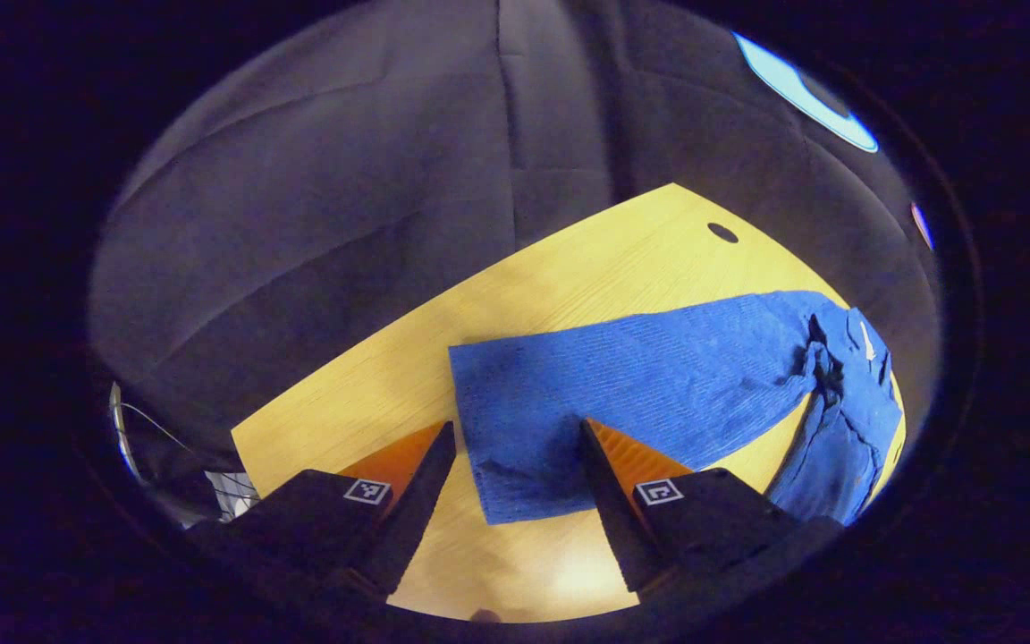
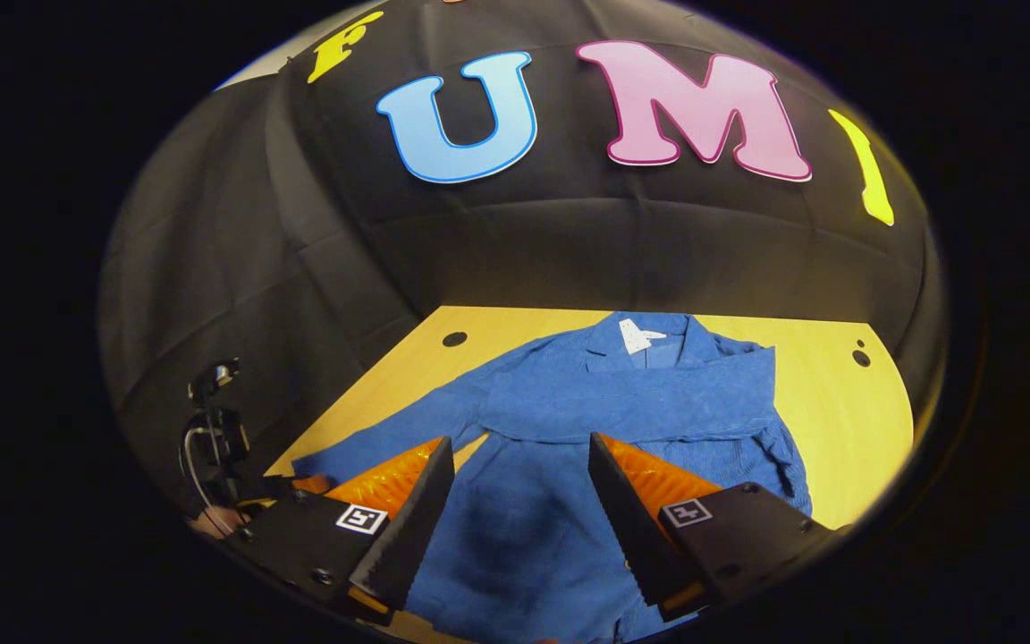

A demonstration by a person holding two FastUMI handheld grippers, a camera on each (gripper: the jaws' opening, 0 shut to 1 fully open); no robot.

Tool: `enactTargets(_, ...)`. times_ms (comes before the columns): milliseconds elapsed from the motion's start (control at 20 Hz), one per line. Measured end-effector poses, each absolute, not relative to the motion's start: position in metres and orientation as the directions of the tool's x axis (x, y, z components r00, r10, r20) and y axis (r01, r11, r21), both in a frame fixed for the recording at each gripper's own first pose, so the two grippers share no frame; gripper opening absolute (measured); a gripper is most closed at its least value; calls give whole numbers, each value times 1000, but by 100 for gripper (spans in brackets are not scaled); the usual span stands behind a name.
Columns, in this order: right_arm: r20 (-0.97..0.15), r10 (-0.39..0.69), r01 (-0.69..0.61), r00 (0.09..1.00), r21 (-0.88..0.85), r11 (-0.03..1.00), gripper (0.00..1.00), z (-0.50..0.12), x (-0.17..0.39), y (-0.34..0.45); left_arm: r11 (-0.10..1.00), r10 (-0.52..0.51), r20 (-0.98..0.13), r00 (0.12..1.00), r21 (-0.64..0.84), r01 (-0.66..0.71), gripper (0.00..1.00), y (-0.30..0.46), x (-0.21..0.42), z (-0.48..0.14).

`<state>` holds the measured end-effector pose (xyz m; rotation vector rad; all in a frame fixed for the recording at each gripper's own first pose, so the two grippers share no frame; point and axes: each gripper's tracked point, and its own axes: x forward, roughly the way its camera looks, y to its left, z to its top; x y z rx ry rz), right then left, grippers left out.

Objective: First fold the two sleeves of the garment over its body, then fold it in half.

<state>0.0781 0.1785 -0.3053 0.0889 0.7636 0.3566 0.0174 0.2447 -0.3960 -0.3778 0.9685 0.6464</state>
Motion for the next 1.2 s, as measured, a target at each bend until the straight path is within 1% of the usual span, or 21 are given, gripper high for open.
enactTargets(50,-670,344,-283,657,205,937,96,-309,73,173,769,332,-843,424,-19,-639,81,240,24,-392)
enactTargets(100,-680,341,-279,649,205,938,96,-312,69,168,773,333,-842,424,-14,-634,59,238,30,-392)
enactTargets(200,-688,343,-264,640,222,939,96,-314,63,159,780,339,-834,435,-10,-626,36,235,36,-392)
enactTargets(250,-689,339,-249,641,231,941,96,-313,61,153,774,341,-839,425,-7,-633,30,236,38,-392)
enactTargets(300,-686,337,-238,644,239,941,96,-312,61,148,766,334,-847,414,-12,-643,26,236,37,-392)
enactTargets(350,-685,337,-233,646,243,942,96,-311,60,144,763,323,-844,428,-35,-646,25,240,44,-399)
enactTargets(450,-688,333,-232,645,238,943,96,-311,59,136,749,313,-841,442,-67,-659,2,234,49,-391)
enactTargets(500,-688,329,-233,647,232,944,96,-311,59,131,756,304,-842,446,-72,-651,2,238,50,-399)
enactTargets(550,-687,326,-233,650,228,945,96,-310,59,126,762,296,-841,454,-79,-643,0,240,48,-393)
enactTargets(650,-684,313,-225,659,218,950,96,-309,61,114,741,258,-849,461,-132,-659,0,239,51,-390)
enactTargets(750,-684,293,-203,667,211,956,96,-308,63,98,692,275,-847,454,-154,-705,0,244,53,-380)
enactTargets(850,-687,272,-175,674,209,962,96,-308,63,78,680,285,-819,499,-194,-707,0,241,68,-358)
enactTargets(1000,-694,237,-134,680,199,971,96,-309,64,48,746,291,-745,601,-216,-630,0,222,102,-303)
enactTargets(1100,-696,207,-104,687,188,977,96,-306,63,23,810,245,-699,672,-234,-538,0,190,135,-271)
enactTargets(1200,-703,182,-66,688,189,980,96,-306,59,0,866,178,-652,737,-251,-432,0,138,173,-244)
